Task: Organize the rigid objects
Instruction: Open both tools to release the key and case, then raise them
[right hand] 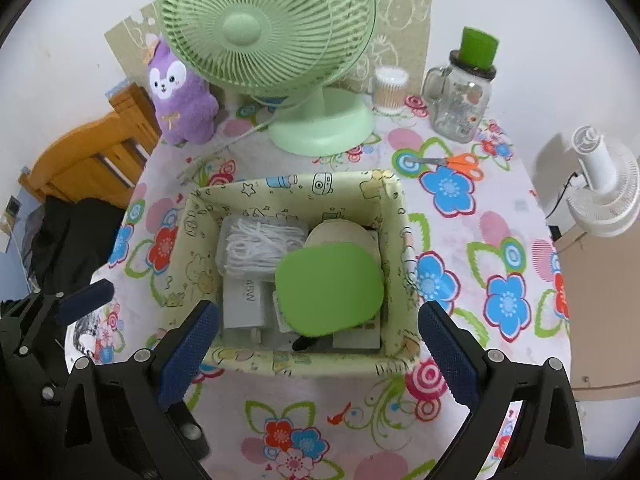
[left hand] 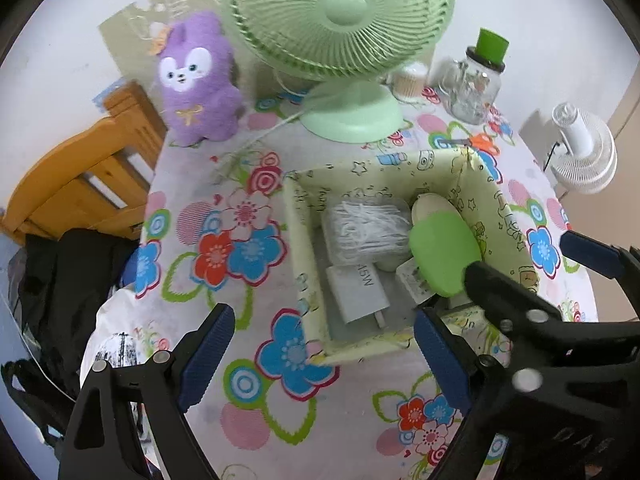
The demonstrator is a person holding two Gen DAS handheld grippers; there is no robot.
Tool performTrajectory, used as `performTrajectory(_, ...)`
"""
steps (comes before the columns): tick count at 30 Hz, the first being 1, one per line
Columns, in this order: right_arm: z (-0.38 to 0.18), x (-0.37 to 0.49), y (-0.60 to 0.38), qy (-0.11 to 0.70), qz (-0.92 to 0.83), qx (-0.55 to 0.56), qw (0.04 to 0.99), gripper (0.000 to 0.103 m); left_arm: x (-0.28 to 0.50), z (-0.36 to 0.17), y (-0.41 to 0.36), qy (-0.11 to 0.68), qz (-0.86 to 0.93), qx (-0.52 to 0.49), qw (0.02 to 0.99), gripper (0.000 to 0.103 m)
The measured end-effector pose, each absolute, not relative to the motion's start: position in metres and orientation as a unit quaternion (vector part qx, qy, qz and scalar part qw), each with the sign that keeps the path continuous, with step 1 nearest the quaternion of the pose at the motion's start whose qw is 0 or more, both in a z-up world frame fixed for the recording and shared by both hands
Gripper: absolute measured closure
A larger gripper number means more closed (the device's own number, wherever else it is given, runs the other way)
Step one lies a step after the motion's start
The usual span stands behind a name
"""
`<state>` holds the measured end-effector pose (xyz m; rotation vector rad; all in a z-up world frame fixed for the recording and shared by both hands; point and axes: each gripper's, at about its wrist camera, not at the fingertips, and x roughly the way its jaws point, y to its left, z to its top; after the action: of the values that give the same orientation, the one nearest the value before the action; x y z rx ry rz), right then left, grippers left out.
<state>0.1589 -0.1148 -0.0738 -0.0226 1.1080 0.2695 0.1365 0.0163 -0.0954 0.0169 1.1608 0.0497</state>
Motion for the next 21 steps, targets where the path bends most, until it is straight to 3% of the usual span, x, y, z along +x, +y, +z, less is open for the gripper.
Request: performTrajectory(21,0.022,0.077,-0.141,0.430,0.130,-0.021,0.893,0.002,0.053,-0.001,0.034,0.454,0.048,-0.007,0.890,0.000)
